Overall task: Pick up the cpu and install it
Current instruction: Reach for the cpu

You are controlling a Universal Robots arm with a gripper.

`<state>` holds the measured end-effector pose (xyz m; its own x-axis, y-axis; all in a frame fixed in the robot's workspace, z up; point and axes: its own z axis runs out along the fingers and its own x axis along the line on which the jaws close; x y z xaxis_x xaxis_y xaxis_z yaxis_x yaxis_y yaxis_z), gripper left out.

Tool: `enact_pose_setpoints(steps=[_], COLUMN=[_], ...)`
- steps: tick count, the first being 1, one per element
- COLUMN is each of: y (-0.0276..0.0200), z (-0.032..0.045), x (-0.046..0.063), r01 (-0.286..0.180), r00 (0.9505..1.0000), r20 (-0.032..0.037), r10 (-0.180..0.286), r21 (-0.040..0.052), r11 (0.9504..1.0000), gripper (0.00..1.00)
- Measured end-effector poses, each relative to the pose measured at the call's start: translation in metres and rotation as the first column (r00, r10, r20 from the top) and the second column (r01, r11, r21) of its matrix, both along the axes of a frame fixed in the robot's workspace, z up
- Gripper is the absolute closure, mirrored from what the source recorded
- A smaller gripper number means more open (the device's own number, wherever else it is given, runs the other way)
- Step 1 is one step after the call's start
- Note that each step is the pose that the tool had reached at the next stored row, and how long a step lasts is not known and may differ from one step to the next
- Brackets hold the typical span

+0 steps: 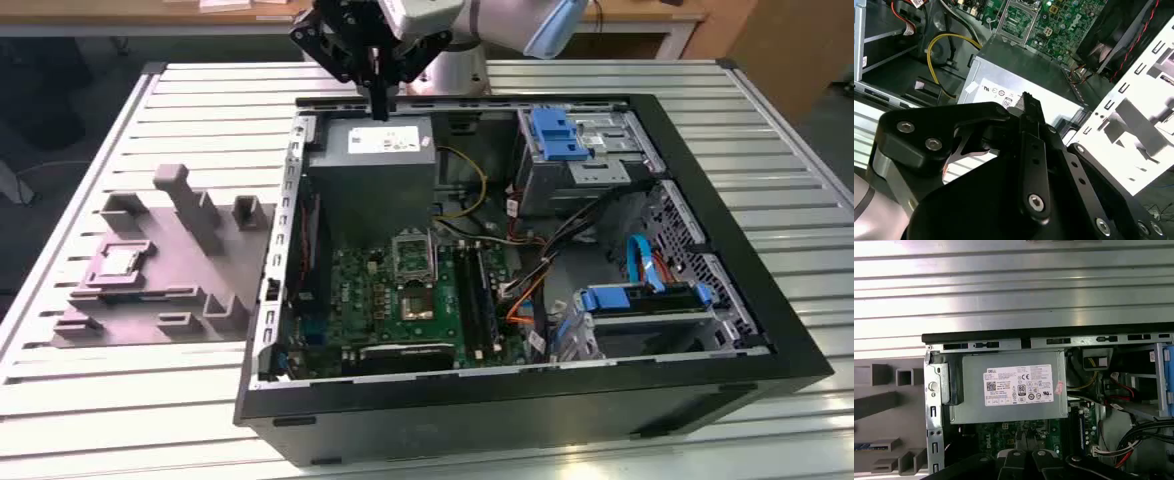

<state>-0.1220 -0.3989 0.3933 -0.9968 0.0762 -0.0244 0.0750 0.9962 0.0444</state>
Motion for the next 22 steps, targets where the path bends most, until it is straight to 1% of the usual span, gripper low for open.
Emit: enact_pose_setpoints(steps=[6,15,22], y=[0.0,0.0,0.0], z=[0.0,0.0,0.0], x=[-0.0002,-0.0064,-0.0077], r01=[0.0,0.0,0.0], r00=[1.0,1.0,1.0], r20=[0.0001,0.0,0.0], r10=[0.0,0.0,0.0], r21=[0.0,0.0,0.0], r11=[1.0,1.0,1.0], gripper=[0.89,0.89,0.89])
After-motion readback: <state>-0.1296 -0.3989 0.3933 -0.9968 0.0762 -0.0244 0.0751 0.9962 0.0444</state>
